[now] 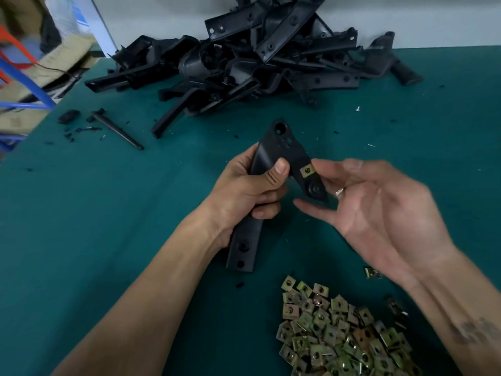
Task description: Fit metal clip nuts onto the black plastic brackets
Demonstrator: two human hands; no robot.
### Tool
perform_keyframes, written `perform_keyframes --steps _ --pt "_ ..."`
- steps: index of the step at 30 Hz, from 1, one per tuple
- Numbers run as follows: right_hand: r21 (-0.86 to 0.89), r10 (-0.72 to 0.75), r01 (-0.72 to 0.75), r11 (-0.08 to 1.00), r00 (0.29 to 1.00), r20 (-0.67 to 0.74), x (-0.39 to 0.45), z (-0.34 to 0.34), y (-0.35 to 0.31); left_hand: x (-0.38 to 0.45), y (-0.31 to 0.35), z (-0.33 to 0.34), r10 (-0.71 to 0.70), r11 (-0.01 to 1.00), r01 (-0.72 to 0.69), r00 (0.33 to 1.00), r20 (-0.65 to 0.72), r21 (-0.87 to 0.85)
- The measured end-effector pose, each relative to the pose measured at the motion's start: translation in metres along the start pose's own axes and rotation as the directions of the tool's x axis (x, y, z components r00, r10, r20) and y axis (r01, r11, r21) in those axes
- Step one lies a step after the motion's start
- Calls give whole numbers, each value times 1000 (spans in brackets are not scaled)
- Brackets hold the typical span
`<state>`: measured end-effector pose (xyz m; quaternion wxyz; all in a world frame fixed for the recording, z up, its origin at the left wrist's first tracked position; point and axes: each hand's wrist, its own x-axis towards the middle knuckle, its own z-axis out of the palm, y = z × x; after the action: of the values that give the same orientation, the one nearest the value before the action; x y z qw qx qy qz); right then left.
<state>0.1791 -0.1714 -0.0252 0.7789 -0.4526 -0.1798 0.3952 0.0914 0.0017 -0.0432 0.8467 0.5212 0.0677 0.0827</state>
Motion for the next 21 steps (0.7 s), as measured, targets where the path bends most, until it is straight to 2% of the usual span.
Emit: perform_keyframes --steps 3,5,7,10,14,19,21 --pt "-113 68 -52 992 988 141 1 -10 -14 1 0 -2 -26 1000 26 999 30 -7" --pt "-213 93 -69 975 990 105 1 -16 -22 3 -1 -3 -40 999 39 999 28 10" --pt "-363 45 -44 931 999 -4 -3 -21 -27 4 -2 -3 -62 998 62 997 42 12" --pt "-585 -86 19 811 992 -88 -19 -34 -31 5 -3 -5 -76 997 73 994 80 38" --pt "-737 -90 -4 676 992 -88 -60 -53 -25 7 -3 -4 -104 994 99 991 86 55" --pt "-939 -102 47 341 995 12 -80 -51 -9 9 -6 0 -72 995 73 997 -20 66" --pt "-942 -118 23 335 993 -18 -76 -48 -7 9 -8 0 -82 995 83 996 -24 62"
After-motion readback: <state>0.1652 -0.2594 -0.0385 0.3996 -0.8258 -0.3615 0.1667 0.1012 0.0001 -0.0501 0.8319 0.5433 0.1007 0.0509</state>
